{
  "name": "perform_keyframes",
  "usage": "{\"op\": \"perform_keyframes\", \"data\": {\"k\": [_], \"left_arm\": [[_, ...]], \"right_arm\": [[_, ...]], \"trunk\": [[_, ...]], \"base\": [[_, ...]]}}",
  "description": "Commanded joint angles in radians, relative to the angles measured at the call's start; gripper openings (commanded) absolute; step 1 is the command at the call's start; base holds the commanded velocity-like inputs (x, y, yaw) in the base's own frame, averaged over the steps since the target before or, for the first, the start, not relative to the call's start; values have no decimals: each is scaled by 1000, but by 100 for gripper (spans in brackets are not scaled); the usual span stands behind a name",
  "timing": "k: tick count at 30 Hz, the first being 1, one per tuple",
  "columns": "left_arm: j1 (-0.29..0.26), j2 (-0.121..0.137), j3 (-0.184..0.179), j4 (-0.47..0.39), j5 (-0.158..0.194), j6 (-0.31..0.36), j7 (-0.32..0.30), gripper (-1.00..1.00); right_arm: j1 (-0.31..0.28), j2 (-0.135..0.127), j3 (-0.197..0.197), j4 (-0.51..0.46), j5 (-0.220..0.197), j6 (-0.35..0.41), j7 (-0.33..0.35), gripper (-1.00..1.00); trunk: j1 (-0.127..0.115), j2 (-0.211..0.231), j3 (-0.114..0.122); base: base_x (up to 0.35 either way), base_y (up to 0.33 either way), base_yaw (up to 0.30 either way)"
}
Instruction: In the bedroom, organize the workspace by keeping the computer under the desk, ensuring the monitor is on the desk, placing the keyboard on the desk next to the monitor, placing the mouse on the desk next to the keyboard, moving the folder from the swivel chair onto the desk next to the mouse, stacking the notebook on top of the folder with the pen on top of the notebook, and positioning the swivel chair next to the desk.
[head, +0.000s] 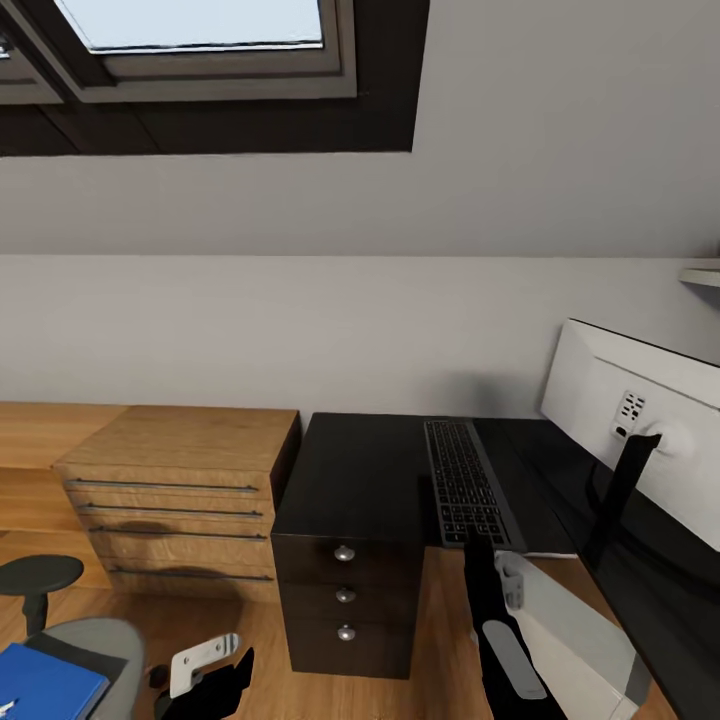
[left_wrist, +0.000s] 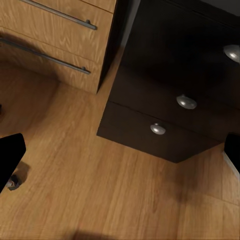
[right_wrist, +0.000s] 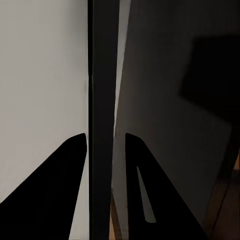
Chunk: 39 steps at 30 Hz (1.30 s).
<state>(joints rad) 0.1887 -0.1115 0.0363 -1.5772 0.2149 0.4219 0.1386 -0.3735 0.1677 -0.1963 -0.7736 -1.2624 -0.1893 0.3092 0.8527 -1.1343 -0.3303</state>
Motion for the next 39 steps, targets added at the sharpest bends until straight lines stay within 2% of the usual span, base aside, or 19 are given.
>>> {"op": "perform_keyframes", "data": {"k": [1,6,28,38,39], "left_arm": [[0,-1,0,-1,11,5,6,100],[0,-1,-1,-2,11,5,9,100],[0,-2,-3,-3,11,6,12,100],[0,-1,-3,-3,11,6,12,100],[0,-1,-3,-3,11,6,12,100]], "right_arm": [[-1,0,-2,0,-9,1,-5,-100],[-1,0,-2,1,-8,1,-12,-100],[-1,-2,-2,0,-8,1,-16,-100],[-1,-2,-2,0,-8,1,-17,-100],[-1,-2,-2,0,-7,1,-17,100]], "trunk": [[0,-1,-1],[0,-1,-1],[84,-155,-70],[84,-155,-70],[84,-155,-70]], "base": [[-38,0,0],[-12,0,0],[0,0,0],[0,0,0],[0,0,0]]}}
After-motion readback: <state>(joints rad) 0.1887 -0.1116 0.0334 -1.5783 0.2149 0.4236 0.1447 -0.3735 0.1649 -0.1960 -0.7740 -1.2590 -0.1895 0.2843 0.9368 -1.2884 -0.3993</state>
